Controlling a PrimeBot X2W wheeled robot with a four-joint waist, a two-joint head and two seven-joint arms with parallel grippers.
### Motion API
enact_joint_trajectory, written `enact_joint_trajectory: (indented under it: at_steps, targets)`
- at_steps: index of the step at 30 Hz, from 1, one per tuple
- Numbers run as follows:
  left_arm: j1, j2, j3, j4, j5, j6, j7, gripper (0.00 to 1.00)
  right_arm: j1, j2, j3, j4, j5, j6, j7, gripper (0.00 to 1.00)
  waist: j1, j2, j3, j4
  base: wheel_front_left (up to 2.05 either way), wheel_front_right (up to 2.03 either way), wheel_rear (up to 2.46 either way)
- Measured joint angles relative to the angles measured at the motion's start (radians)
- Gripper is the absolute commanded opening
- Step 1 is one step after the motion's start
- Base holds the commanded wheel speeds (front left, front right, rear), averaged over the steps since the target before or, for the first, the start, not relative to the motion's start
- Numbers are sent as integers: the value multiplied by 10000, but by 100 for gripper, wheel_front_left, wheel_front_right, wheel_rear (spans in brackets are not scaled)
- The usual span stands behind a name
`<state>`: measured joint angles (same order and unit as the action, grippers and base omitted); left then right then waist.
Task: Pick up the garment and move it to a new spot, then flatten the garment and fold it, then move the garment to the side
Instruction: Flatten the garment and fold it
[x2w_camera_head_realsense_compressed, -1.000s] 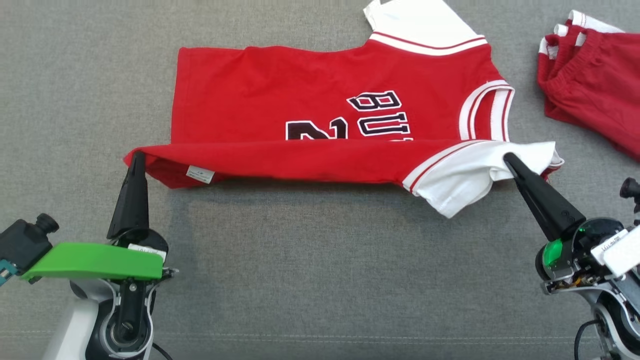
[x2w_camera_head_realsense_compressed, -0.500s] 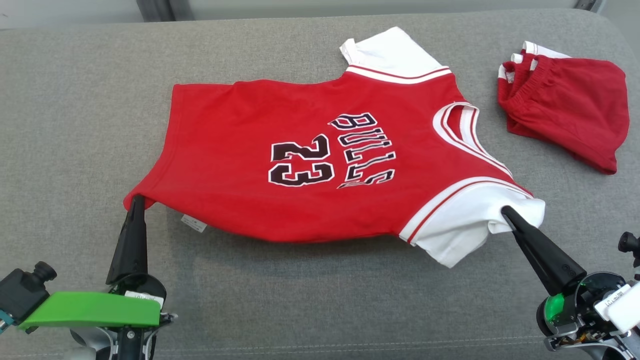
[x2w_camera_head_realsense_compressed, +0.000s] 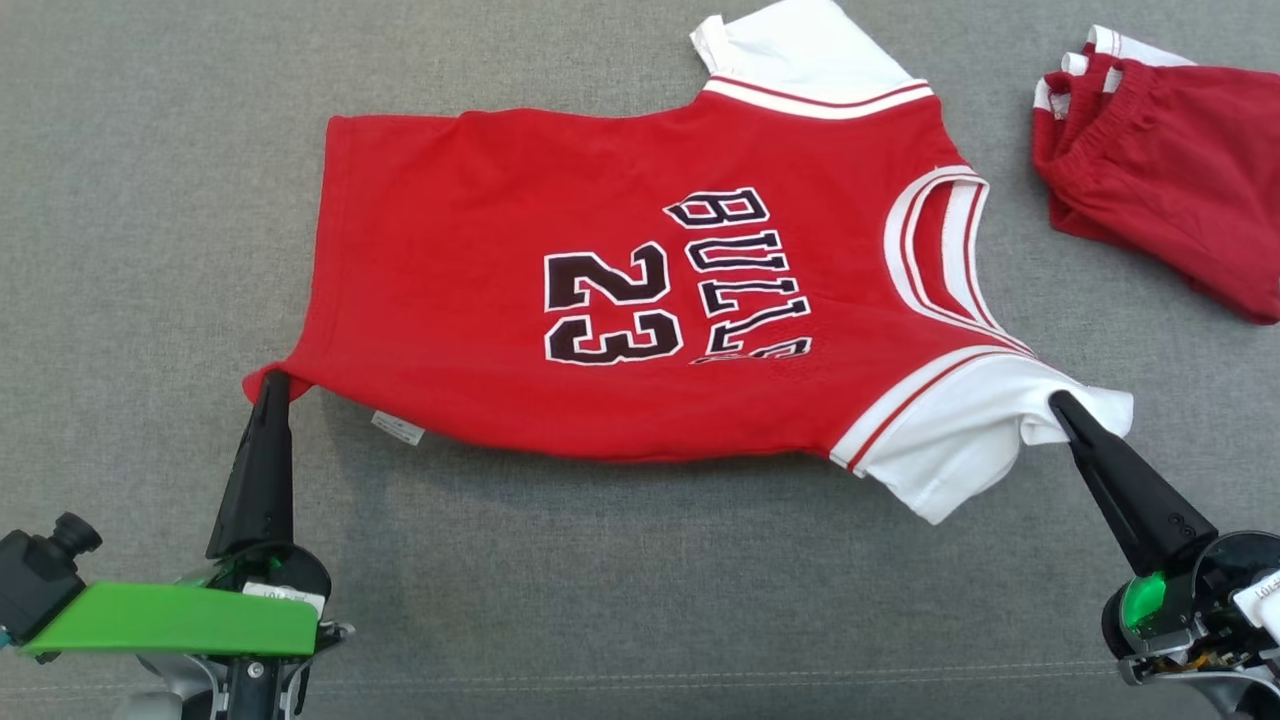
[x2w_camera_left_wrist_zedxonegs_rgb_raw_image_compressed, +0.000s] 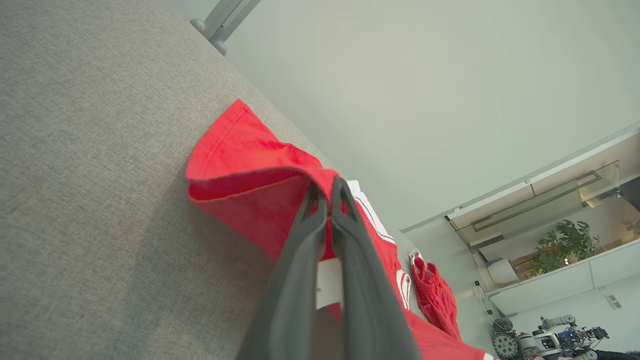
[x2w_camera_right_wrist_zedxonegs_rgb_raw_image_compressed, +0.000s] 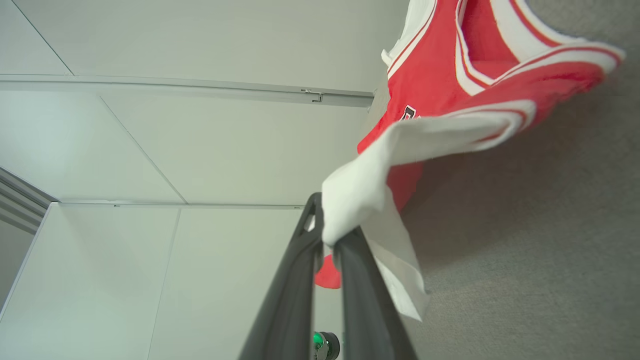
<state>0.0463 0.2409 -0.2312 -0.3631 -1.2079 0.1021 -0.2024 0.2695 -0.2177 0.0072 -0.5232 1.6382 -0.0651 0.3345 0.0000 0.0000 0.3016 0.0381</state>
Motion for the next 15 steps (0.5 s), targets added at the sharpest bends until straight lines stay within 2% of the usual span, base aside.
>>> enact_joint_trajectory:
  at_steps: [9, 15]
  targets:
    - [-797, 73, -44, 6, 90, 50, 353, 0, -1279, -44, -100, 470, -12, -353, -84, 0, 0, 0, 678, 131, 0, 0, 0]
    - [-1757, 167, -261, 313, 393, 90, 732, 0, -2157, -349, -75, 907, -219, -512, -79, 0, 0, 0, 1068, 276, 0, 0, 0]
